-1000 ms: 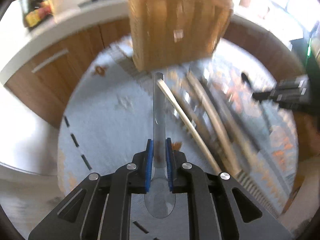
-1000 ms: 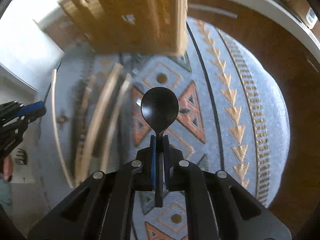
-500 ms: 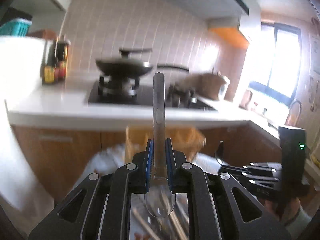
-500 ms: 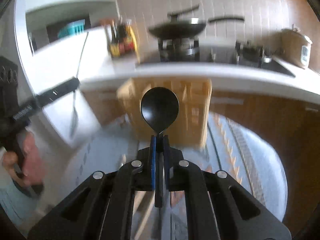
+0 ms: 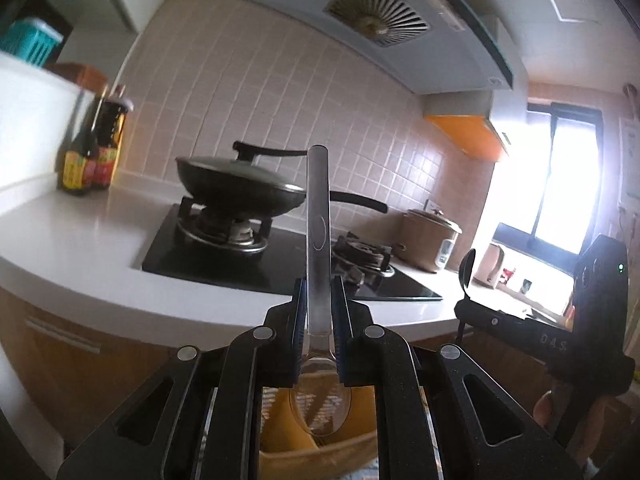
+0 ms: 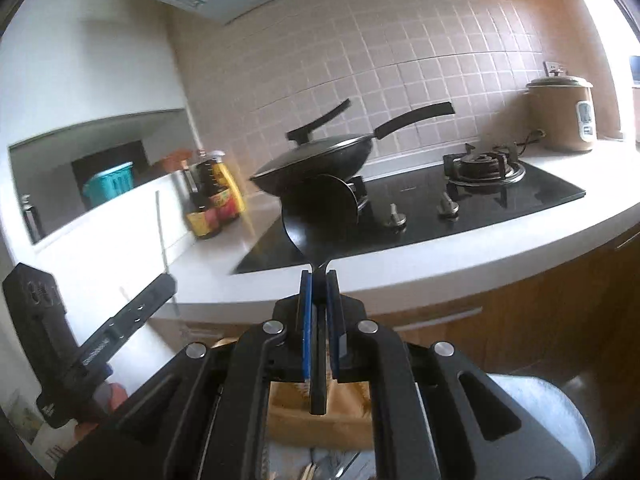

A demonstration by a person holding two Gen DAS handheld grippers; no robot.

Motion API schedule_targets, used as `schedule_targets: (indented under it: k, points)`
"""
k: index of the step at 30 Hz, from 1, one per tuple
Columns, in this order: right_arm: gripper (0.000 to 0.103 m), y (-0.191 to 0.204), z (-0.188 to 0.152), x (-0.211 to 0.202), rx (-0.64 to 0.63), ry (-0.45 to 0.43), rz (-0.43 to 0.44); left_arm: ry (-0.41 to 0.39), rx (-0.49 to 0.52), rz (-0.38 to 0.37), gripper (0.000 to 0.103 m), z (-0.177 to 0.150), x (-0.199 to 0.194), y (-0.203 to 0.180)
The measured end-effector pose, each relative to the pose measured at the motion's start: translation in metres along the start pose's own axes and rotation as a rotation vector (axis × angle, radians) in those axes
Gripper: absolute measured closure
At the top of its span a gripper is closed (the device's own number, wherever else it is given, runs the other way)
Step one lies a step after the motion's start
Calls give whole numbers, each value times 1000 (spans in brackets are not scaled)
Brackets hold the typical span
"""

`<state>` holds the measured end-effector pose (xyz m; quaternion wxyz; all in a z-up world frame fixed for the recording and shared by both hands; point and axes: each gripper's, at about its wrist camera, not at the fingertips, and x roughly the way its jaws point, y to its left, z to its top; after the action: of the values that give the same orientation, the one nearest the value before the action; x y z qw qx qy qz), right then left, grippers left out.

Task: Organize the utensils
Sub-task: 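Lift both held spoons and carry them over the yellow basket, then open both tools to drop the spoons into the yellow basket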

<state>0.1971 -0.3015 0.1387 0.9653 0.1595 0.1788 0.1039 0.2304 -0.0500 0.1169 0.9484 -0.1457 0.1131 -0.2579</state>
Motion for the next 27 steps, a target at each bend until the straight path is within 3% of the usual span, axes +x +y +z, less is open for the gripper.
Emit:
schedule_targets:
  k: [5, 9, 15, 17, 20, 27]
  points:
    - [98, -9, -24, 34, -53, 16, -75, 16, -16, 15, 93, -16, 17, 17]
    - [98, -11, -42, 50, -93, 23, -116, -30, -3, 77, 93, -31, 17, 19]
    - [97, -7, -57, 45, -135, 20, -122, -9, 21, 106, 92, -42, 19, 19]
    - [97, -6, -59, 42, -145, 30, -120, -8, 21, 105, 80, -42, 13, 20]
    - [96, -6, -61, 36, -144, 40, -125, 1, 31, 106, 78, -40, 4, 20]
    - [74, -10, -61, 7, -90, 71, -80, -2, 46, 105, 66, -34, -33, 15]
